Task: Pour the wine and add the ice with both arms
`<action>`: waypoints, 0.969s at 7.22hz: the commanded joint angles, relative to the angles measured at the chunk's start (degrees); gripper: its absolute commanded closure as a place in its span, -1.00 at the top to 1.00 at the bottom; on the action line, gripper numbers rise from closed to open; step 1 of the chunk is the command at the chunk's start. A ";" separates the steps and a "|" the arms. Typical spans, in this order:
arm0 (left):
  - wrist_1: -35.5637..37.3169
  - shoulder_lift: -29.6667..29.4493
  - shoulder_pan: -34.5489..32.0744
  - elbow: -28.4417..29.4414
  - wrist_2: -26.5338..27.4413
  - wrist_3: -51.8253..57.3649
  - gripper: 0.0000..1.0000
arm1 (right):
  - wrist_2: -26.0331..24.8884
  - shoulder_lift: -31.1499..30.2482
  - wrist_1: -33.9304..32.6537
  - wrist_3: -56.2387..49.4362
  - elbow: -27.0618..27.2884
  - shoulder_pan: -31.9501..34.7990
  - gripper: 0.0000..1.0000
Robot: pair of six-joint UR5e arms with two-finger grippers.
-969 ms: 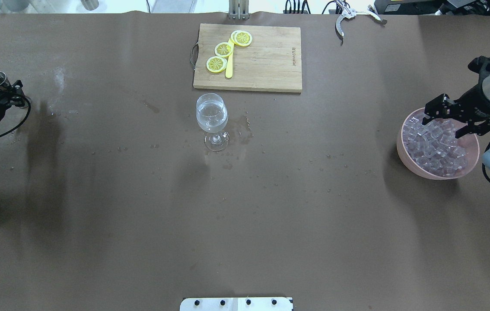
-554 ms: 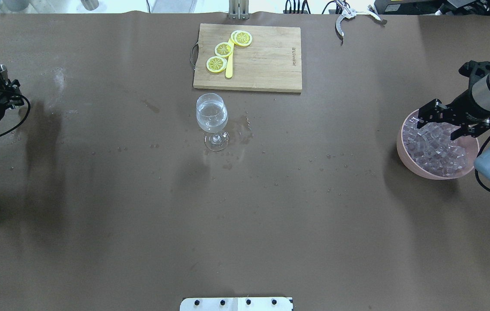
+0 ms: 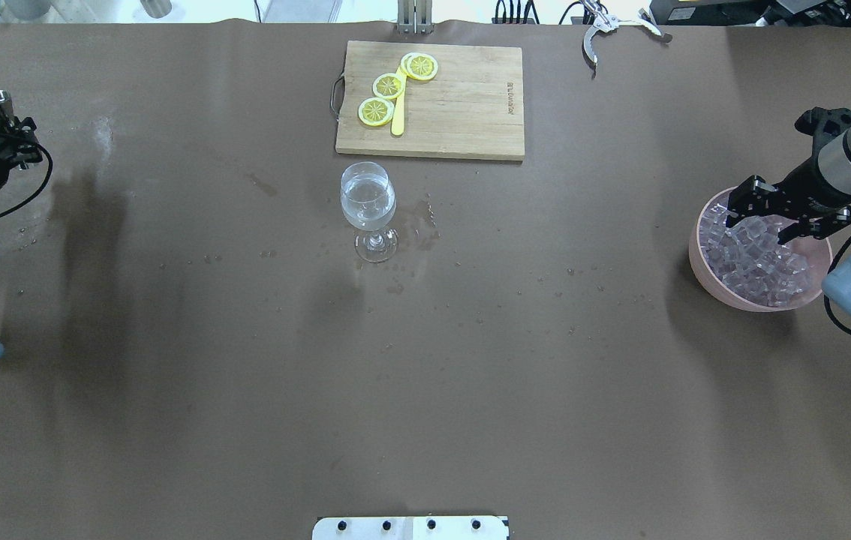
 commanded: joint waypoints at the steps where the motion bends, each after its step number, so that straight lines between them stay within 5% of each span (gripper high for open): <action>1: 1.18 -1.20 -4.56 -4.87 -3.69 4.07 -1.00 | 0.23 -0.07 -0.07 -0.03 -0.05 -0.01 0.05; 4: 18.00 -2.96 -5.37 -21.02 -3.62 7.27 -1.00 | 0.58 0.02 -0.07 0.15 0.04 0.08 -0.24; 7: 29.69 -5.07 -4.94 -29.91 -0.13 8.06 -1.00 | 1.72 0.19 -0.68 0.59 1.70 0.69 -0.33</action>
